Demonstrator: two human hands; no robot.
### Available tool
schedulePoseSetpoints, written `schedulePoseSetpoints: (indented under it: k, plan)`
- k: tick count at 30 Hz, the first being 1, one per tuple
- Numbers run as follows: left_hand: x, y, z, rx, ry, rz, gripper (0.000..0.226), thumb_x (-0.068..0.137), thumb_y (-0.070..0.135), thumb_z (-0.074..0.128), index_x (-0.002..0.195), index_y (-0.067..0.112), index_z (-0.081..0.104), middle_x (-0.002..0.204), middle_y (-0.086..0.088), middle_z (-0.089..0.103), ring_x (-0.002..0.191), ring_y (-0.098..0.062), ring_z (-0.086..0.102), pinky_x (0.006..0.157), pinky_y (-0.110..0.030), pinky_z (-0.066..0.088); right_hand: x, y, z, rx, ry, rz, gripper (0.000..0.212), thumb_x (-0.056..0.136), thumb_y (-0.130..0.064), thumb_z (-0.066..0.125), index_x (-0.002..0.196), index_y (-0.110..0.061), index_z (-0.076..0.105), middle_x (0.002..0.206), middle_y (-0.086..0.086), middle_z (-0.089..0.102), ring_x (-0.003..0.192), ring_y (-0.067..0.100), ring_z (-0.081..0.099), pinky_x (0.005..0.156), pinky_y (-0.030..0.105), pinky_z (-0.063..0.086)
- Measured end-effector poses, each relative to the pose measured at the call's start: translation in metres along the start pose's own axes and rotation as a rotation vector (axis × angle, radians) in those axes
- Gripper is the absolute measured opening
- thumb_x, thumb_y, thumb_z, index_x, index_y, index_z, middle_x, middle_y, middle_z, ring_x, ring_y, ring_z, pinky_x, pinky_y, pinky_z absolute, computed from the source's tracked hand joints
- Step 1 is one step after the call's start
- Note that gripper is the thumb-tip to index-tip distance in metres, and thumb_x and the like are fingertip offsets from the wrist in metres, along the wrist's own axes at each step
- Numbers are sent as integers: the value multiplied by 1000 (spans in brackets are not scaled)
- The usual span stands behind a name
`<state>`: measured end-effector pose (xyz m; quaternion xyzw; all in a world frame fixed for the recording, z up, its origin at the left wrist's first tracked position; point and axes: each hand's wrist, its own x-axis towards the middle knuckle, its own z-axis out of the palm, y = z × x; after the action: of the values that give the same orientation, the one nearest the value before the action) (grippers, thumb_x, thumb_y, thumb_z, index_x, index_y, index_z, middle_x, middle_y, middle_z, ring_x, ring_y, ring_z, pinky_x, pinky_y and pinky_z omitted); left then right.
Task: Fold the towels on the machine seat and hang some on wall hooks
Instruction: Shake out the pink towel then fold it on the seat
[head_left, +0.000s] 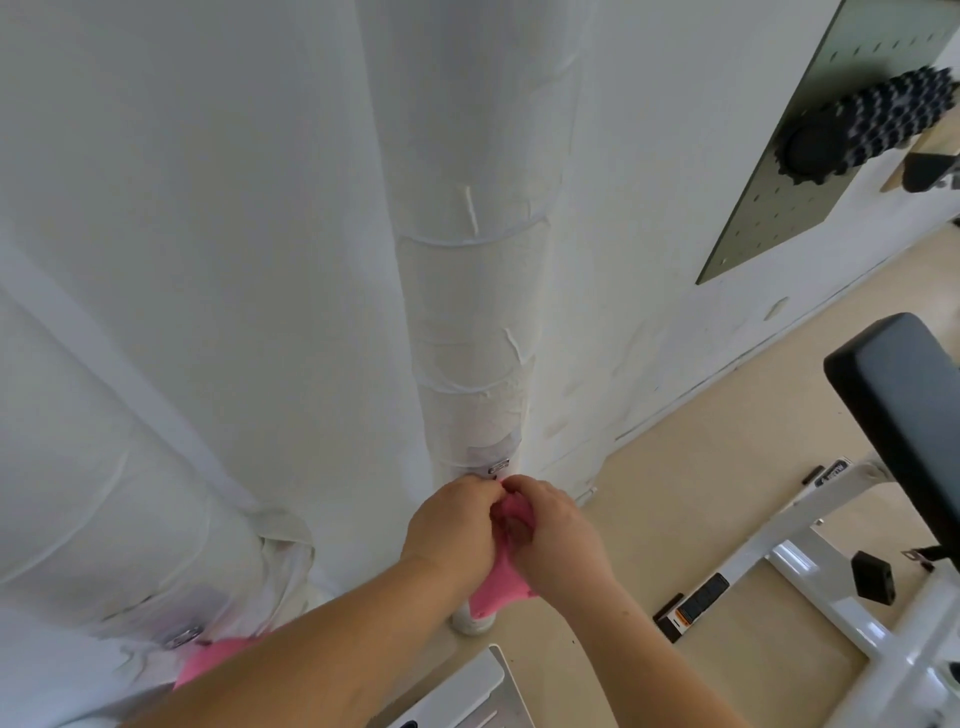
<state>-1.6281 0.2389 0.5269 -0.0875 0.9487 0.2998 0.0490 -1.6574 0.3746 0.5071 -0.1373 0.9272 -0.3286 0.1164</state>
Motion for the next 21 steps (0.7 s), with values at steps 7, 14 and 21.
schedulePoseSetpoints:
  k: [7, 14, 21]
  plan:
    - [-24, -3, -24, -98, -85, 60, 41, 85, 32, 48, 124, 33, 64, 116, 10, 68, 103, -14, 65, 91, -39, 55, -6, -8, -17, 23, -80, 3, 56, 90, -19, 59, 144, -32, 53, 139, -6, 53, 132, 17, 47, 106, 34, 45]
    - [-31, 1, -43, -128, -70, 38, 34, 96, 27, 57, 128, 28, 67, 128, 9, 67, 114, -15, 64, 101, -36, 52, -5, -19, -29, 11, -65, 38, 54, 90, -13, 55, 141, -31, 58, 141, -7, 53, 133, 18, 49, 107, 32, 44]
    - [-48, 6, -62, -179, -112, -20, 30, 85, 33, 51, 108, 26, 71, 103, 8, 74, 97, -15, 69, 89, -43, 58, -16, -29, -43, 24, 20, 74, 39, 100, -23, 55, 138, -27, 61, 141, -9, 57, 127, 16, 56, 101, 32, 46]
